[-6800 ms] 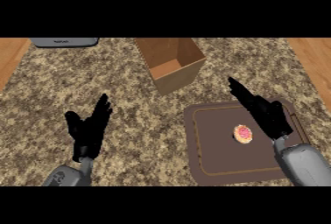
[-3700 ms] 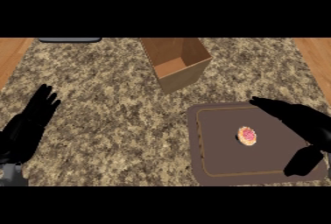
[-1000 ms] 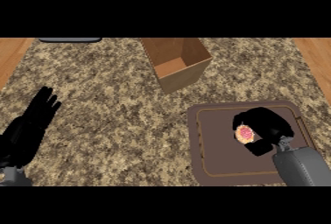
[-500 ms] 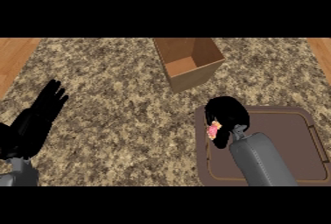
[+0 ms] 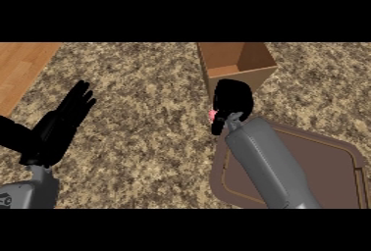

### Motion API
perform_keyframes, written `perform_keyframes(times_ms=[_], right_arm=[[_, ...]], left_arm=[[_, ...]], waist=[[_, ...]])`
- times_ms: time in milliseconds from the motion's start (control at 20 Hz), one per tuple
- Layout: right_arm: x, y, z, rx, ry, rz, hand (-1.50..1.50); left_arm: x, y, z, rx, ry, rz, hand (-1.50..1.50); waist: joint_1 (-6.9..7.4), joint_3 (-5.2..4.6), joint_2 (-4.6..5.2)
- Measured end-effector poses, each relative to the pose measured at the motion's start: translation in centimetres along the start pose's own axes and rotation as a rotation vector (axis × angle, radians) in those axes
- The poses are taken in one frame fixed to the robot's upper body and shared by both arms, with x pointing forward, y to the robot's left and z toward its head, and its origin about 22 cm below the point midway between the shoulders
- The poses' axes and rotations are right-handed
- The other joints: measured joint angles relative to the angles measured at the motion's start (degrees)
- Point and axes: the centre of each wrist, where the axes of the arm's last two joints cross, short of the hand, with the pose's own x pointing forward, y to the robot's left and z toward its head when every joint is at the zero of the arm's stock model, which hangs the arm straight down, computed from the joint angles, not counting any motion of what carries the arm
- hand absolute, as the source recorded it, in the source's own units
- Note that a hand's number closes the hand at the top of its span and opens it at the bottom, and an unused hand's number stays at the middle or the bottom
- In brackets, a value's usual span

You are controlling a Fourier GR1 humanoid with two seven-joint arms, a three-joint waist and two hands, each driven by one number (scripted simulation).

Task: Pick the cupcake from the tray and place it in the cardboard box

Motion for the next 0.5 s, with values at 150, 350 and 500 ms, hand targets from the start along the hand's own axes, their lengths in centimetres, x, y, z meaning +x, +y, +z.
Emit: perform_keyframes(times_ms=[150,350,500], right_arm=[[2.5,-1.7,0.1,-0.076,0.047,-0.012,1.5],[6.0,-4.5,0.8,-0.19,0.054,-0.022,1.5],[8.5,-6.8,1.8,-0.297,0.041,-0.025,1.5]], left_arm=[[0.2,-0.6,-0.5,-0.022,-0.002,-0.006,0.0],[0.3,-1.1,-1.1,-0.04,0.003,-0.005,0.0],[0.3,-1.4,-1.4,-0.048,0.007,-0.007,0.0]], waist=[[0.96,-0.04,0.05],[1.83,-0.12,-0.05],[1.99,-0.21,-0.19]])
